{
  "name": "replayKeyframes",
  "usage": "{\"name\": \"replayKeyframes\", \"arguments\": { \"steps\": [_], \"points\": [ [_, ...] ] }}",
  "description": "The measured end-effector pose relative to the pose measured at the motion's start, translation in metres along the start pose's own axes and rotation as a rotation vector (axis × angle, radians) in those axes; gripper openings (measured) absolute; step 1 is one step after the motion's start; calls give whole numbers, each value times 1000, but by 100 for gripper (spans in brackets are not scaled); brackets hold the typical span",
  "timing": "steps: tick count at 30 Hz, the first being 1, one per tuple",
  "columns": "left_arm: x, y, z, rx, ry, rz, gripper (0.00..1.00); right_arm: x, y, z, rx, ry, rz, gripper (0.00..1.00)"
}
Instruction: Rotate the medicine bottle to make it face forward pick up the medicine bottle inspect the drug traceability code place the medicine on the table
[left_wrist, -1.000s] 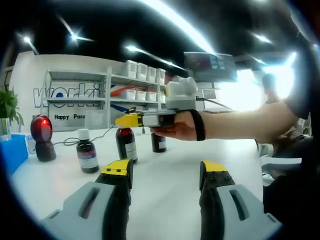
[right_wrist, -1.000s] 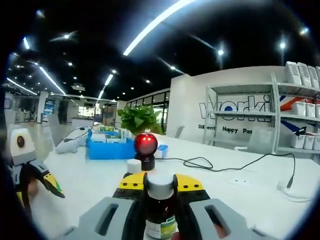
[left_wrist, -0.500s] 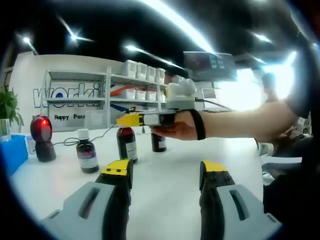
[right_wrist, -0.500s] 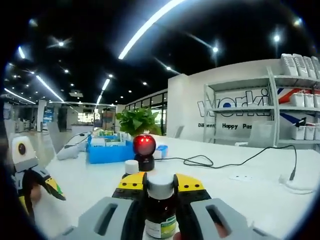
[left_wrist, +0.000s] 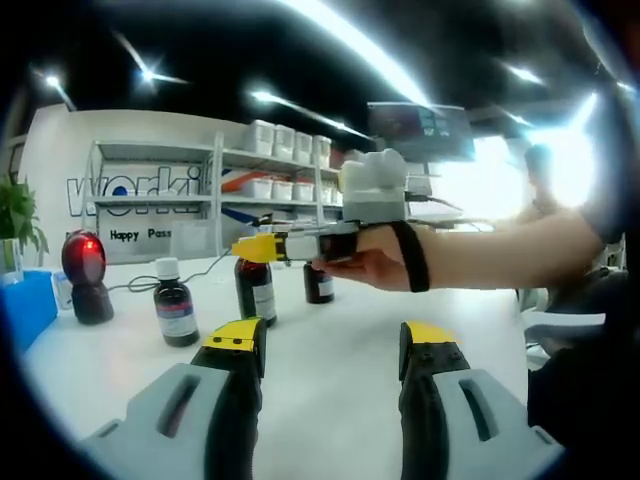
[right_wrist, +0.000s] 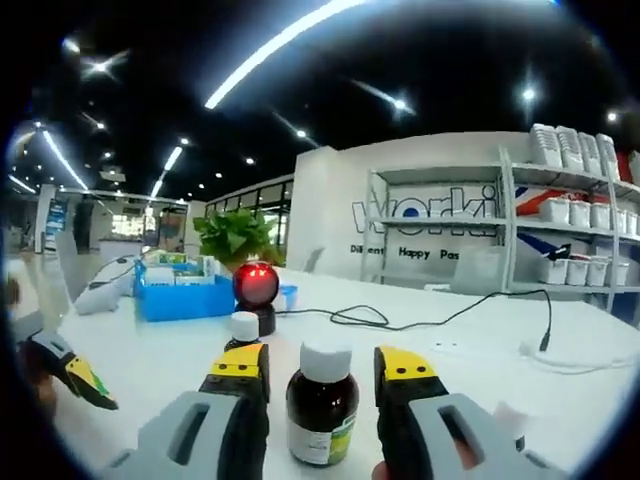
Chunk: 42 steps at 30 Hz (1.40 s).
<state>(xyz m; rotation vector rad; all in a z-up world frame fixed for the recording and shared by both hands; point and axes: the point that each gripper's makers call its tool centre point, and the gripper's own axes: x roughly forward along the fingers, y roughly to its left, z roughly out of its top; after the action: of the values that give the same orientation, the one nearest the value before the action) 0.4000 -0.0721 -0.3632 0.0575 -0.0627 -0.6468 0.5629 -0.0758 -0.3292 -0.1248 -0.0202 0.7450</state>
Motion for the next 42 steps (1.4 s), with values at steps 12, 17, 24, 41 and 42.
{"name": "replayKeyframes", "arguments": {
  "steps": [12,17,24,41,42],
  "points": [
    [-1,0,2,-6,-11,0,45,10,-10,-29,80,94,-219,38],
    [-1,0,2,-5,-10,1,45,12,-13,-24,80,95,-237,30],
    [-1,0,2,-4,-11,1,45,12,-10,-24,84,98,-134,29],
    [-1,-1,2,-5,-9,-1,45,11,-7,-24,41,94,156,28],
    [-1,-1,2,-4,-8,-1,45,11,-7,-24,43,93,164,28]
  ]
}}
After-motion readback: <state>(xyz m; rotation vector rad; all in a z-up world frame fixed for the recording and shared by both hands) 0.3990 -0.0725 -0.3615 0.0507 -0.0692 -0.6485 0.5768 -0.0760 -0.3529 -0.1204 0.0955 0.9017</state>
